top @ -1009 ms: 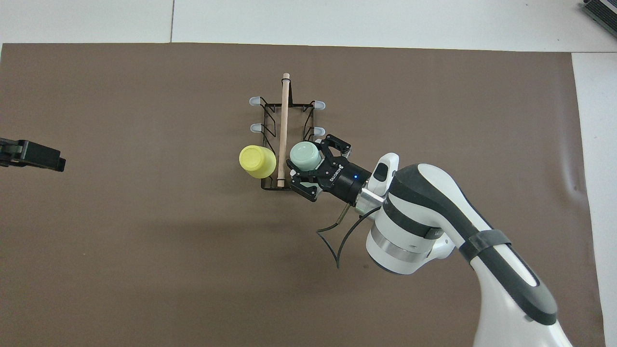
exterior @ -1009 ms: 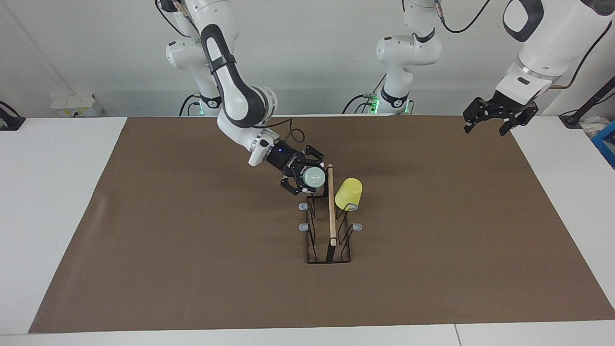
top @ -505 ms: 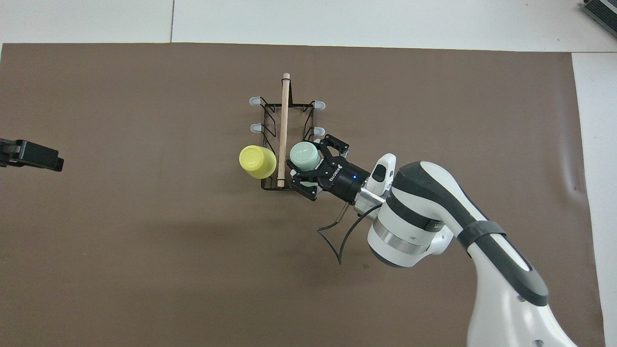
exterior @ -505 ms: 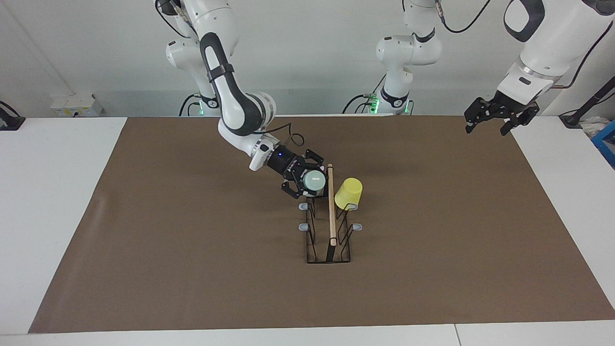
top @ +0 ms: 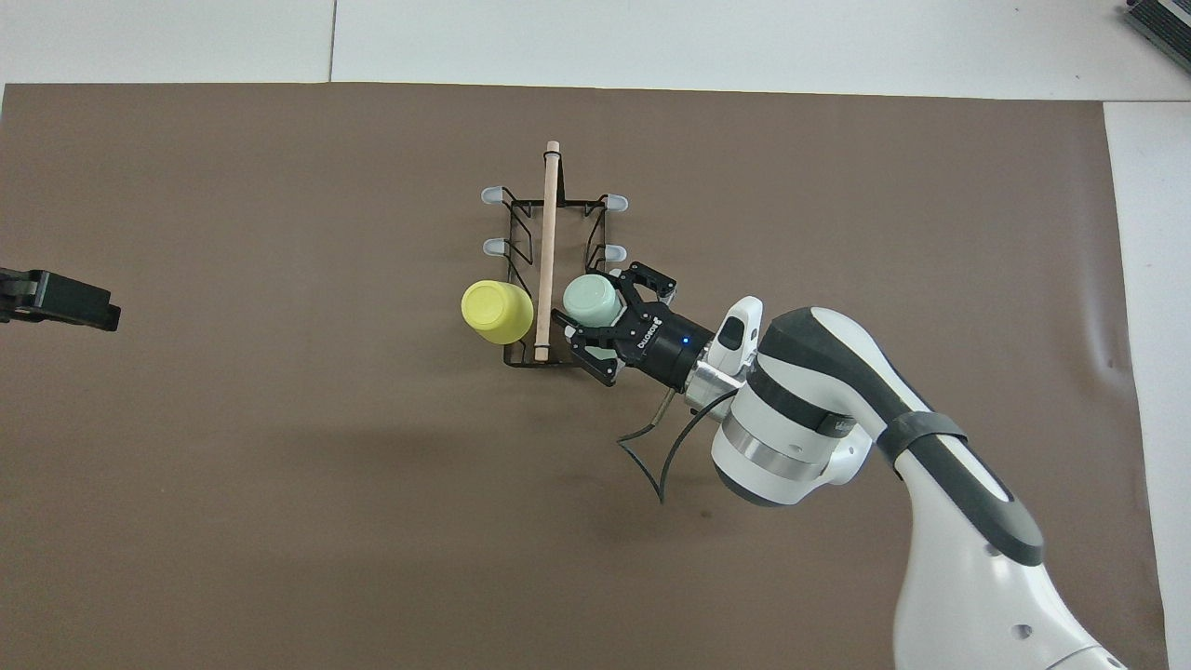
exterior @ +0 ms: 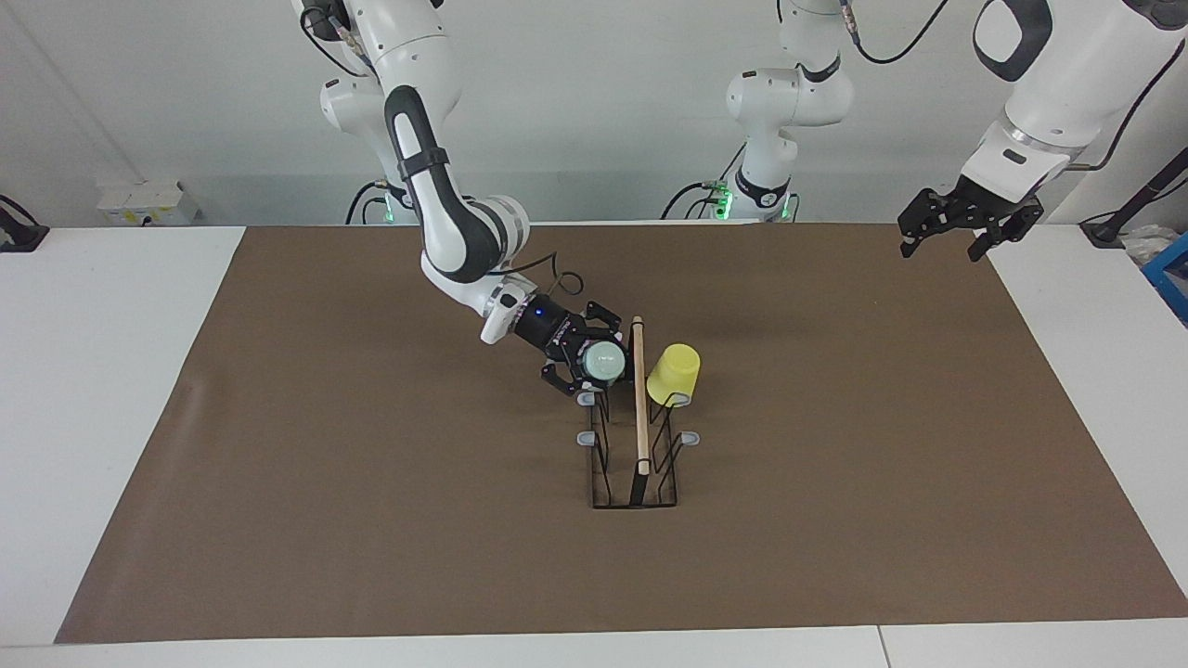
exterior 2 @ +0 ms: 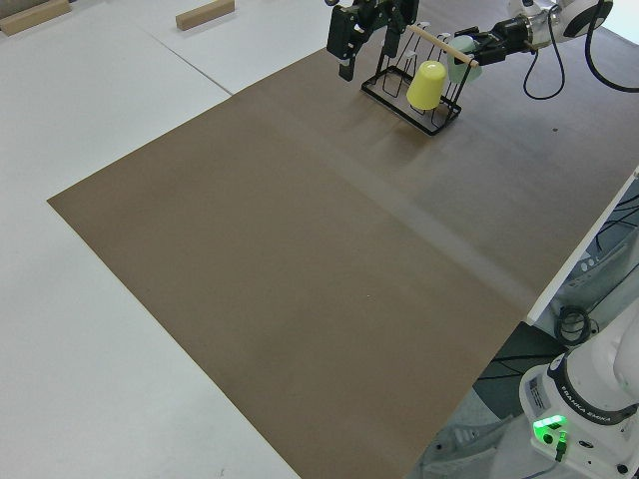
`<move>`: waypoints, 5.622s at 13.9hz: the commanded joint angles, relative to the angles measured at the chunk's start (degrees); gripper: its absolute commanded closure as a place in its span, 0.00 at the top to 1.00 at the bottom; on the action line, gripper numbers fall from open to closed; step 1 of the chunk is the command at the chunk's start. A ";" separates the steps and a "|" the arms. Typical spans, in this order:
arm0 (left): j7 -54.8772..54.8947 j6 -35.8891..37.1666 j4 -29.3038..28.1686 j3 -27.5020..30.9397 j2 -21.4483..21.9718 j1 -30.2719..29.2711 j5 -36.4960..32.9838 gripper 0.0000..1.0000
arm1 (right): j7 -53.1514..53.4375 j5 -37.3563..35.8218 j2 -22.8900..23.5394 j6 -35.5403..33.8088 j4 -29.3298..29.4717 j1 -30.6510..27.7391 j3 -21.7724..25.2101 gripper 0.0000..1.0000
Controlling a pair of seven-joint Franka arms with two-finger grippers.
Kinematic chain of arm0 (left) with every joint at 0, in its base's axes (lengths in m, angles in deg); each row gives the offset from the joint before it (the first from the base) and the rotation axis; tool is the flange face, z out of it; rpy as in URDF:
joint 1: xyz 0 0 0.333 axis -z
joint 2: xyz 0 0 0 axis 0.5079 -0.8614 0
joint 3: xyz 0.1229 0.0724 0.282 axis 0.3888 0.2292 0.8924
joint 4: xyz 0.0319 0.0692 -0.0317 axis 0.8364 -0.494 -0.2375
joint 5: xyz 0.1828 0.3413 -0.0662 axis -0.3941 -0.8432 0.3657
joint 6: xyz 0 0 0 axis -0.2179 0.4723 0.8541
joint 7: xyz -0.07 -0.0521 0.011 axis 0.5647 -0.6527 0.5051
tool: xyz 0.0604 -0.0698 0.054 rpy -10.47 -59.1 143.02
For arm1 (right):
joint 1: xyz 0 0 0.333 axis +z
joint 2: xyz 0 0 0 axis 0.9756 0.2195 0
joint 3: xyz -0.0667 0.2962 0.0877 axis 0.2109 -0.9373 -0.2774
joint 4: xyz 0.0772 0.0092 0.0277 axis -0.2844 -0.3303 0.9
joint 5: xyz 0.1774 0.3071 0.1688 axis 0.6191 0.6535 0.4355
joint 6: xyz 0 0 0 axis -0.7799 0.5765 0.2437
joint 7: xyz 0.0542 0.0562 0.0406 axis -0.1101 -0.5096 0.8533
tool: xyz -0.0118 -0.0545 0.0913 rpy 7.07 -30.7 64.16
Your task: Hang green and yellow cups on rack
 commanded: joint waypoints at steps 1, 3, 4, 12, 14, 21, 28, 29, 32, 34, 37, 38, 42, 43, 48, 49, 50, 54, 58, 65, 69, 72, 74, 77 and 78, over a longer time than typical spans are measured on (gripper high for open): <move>-0.94 -0.26 -1.13 -0.04 0.91 0.04 -1.09 1.00 | -1.34 2.09 0.26 0.00 -0.09 -0.48 -0.46 1.00; -1.11 -0.53 -1.22 0.05 0.99 0.04 -1.09 1.00 | -0.99 1.74 0.08 1.92 0.00 -0.57 -0.55 1.00; -1.11 -0.53 -1.13 0.05 0.91 0.04 -1.09 1.00 | -0.11 1.74 -0.09 3.59 0.17 -0.22 -0.55 1.00; -1.64 -0.53 -1.13 -0.04 1.17 0.48 -1.36 1.00 | 4.64 1.39 -1.50 11.33 0.35 1.80 -0.81 1.00; -1.73 -0.61 -1.13 0.05 1.17 0.48 -1.36 1.00 | 7.18 1.39 -2.03 14.23 0.35 3.12 -0.81 1.00; -1.64 -0.61 -1.13 0.05 1.17 0.48 -1.36 1.00 | 10.18 0.86 -3.70 20.56 0.18 4.35 -1.34 1.00; -1.64 -0.61 -1.13 0.05 1.17 0.48 -1.36 1.00 | 10.09 -3.98 -5.28 21.80 -1.75 3.82 -1.34 1.00; -1.73 -0.61 -1.13 0.05 1.17 0.48 -1.36 1.00 | 10.18 -4.15 -6.06 22.50 -1.93 3.82 -1.34 1.00; -1.73 -0.61 -1.13 0.05 1.17 0.48 -1.36 1.00 | 10.18 -9.85 -7.04 25.23 -1.93 3.56 -1.34 1.00; -1.73 -0.61 -1.13 0.05 1.17 0.48 -1.36 1.00 | 10.27 -10.30 -7.39 25.40 -1.93 3.56 -1.34 1.00; -1.73 -0.61 -1.13 0.05 1.17 0.48 -1.36 1.00 | 10.27 -11.18 -7.83 26.45 -1.93 3.56 -1.34 1.00; -1.64 -0.61 -1.13 -0.04 1.26 0.48 -1.36 1.00 | 10.35 -11.27 -8.35 27.50 -2.02 3.65 -1.34 1.00; -1.64 -0.61 -1.13 0.05 1.26 0.48 -1.36 1.00 | 10.53 -13.02 -9.85 29.80 -1.93 4.18 -1.34 1.00; -1.73 -0.61 -1.13 0.05 1.26 0.48 -1.36 1.00 | 10.53 -14.94 -10.64 30.23 -1.85 4.18 -1.34 1.00; -1.55 -0.61 -1.13 0.05 1.26 0.14 -1.36 1.00 | 10.35 -22.43 -14.68 35.60 -2.02 4.09 -1.25 1.00; -1.55 -0.61 -1.13 0.22 1.17 0.05 -1.36 1.00 | 9.92 -23.56 -14.77 35.60 -2.02 3.57 -1.16 1.00; -1.55 -0.61 -1.13 0.31 1.26 0.04 -1.36 1.00 | 9.65 -26.71 -15.12 35.43 -2.20 2.69 -1.08 1.00; -1.64 -0.61 -1.13 0.22 1.26 0.57 -1.36 1.00 | 8.78 -39.37 -15.04 32.71 -2.46 -2.23 -1.16 1.00; -1.64 -0.61 -1.13 0.22 1.26 0.48 -1.36 1.00 | 7.54 -55.09 -15.30 19.64 -2.64 -12.23 -0.90 1.00; -1.64 -0.61 -1.13 0.22 1.26 0.48 -1.36 1.00 | 21.13 -83.91 -15.92 -10.33 3.15 -28.68 -0.64 1.00; -1.64 -0.61 -1.13 0.22 1.26 0.48 -1.36 1.00 | 33.00 -93.78 -16.27 -24.23 9.39 -33.35 -0.63 1.00; -1.64 -0.61 -1.13 0.22 1.26 0.48 -1.36 1.00 | 47.74 -104.75 -16.44 -32.40 15.19 -33.35 -0.63 1.00; -1.64 -0.61 -1.13 0.22 1.26 0.48 -1.36 1.00 | 57.85 -110.47 -16.53 -35.76 17.39 -33.18 -0.81 1.00; -1.64 -0.61 -1.13 0.22 1.26 0.48 -1.36 1.00 | 72.01 -113.39 -16.53 -40.76 18.19 -32.39 -0.99 1.00; -1.64 -0.61 -1.13 0.22 1.26 0.48 -1.36 1.00 | 75.97 -114.18 -16.53 -41.47 18.28 -32.30 -1.25 1.00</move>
